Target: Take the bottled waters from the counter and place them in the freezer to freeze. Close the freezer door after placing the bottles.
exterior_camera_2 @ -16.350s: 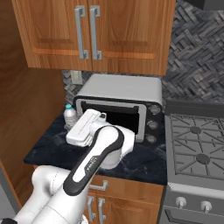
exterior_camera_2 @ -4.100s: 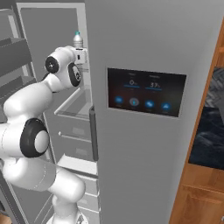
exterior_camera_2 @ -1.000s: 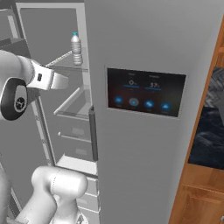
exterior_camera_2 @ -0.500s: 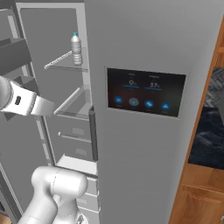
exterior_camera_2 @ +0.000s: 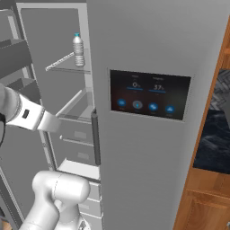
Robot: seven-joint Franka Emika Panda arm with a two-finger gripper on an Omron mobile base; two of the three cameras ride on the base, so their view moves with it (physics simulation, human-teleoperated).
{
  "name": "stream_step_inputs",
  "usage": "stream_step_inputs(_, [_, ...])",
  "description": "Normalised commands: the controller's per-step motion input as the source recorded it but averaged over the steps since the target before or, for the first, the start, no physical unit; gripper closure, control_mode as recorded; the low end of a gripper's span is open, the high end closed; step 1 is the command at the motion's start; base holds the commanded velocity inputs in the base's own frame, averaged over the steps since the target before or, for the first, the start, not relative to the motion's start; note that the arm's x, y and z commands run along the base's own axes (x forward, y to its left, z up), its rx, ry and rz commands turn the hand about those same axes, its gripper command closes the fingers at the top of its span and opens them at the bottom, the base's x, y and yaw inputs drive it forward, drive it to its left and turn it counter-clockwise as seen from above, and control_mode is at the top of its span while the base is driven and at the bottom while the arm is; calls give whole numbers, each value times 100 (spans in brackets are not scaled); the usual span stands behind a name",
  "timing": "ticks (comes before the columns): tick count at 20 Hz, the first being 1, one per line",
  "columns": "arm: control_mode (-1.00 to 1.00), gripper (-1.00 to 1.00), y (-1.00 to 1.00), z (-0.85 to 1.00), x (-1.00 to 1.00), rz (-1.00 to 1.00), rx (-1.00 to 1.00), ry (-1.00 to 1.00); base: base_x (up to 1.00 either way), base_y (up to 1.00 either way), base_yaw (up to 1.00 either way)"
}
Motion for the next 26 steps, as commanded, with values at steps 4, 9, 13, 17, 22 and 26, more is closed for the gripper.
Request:
stream_step_inputs(4, [-100, -100, 10, -62, 8, 0, -3, 24, 0, 0, 0])
stream_step_inputs(9, [-100, -100, -13, -82, 0, -3, 0, 17, 0, 0, 0])
stream_step_inputs(13, [-100, -100, -16, -18, 0, -5, 1, 3, 0, 0, 0])
stream_step_inputs(17, [-100, -100, 0, 0, 0, 0, 0, 0, 0, 0, 0])
stream_step_inputs(22, [100, -100, 0, 0, -4, 0, 0, 0, -20, -4, -4])
stream_step_inputs(26, [100, -100, 0, 0, 0, 0, 0, 0, -57, -65, -5])
